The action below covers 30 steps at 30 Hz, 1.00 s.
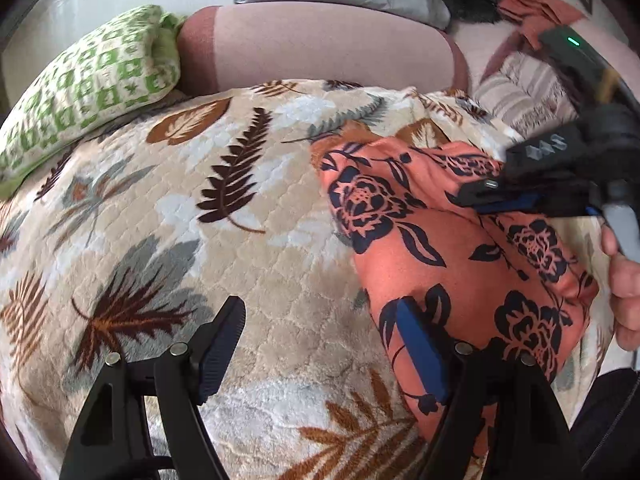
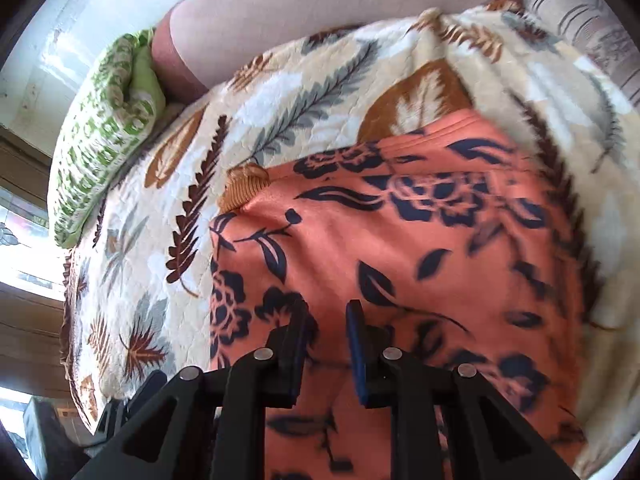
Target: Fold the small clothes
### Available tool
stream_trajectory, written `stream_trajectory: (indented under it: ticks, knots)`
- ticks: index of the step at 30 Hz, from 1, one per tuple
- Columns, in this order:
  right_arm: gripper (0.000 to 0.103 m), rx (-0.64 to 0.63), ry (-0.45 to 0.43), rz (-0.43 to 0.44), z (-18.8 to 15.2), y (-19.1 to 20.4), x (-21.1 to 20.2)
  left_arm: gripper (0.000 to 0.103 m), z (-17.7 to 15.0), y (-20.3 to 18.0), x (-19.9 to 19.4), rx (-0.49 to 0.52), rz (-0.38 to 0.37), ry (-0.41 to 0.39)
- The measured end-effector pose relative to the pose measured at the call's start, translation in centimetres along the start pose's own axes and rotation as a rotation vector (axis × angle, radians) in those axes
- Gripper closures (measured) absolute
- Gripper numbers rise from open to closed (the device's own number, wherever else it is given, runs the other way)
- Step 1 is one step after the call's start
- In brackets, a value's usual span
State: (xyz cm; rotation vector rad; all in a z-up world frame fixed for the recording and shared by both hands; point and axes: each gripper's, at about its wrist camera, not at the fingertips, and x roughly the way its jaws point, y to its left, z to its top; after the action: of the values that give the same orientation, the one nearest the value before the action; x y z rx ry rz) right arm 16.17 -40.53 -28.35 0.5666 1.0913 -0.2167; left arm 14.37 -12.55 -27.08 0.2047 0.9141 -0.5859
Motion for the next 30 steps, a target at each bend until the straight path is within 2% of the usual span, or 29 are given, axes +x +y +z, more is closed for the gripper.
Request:
stream_trajectory:
  ticks: [6, 9, 11, 14, 20, 24, 30]
  knots:
    - [0.080, 0.030, -0.041, -0.012, -2.5, -2.5, -4.0, 0.025, -1.4, 0.8, -2.7, 0.000, 0.048, -0.102]
    - [0.080, 0.056, 0.003, -0.025, -4.2, -3.7, -3.5, 0.025, -2.2, 1.5, -3.4, -0.003, 0.037, -0.108]
    - [0.080, 0.066, 0.061, -0.051, -5.3, -4.2, -1.6, 0.025, -2.9, 1.9, -3.8, 0.002, 0.054, -0.112]
    - [0.080, 0.061, 0.026, -0.059, -6.1, -4.3, -0.7, 0.025, -3.8, 2.9, -4.1, -0.023, 0.067, -0.102]
    - [0.080, 0.057, 0.063, -0.077, -5.3, -3.6, -1.7, 0.025, -5.4, 5.5, -5.4, -0.113, 0.085, -0.097]
    - [0.080, 0.018, -0.006, -0.047, -5.4, -2.8, -3.8, 0.025, -6.2, 6.4, -6.6, -0.185, 0.080, -0.112]
    - [0.080, -0.067, -0.079, 0.024, -5.3, 0.0, -5.0, 0.025, -7.0, 5.5, -7.2, -0.182, 0.100, -0.114]
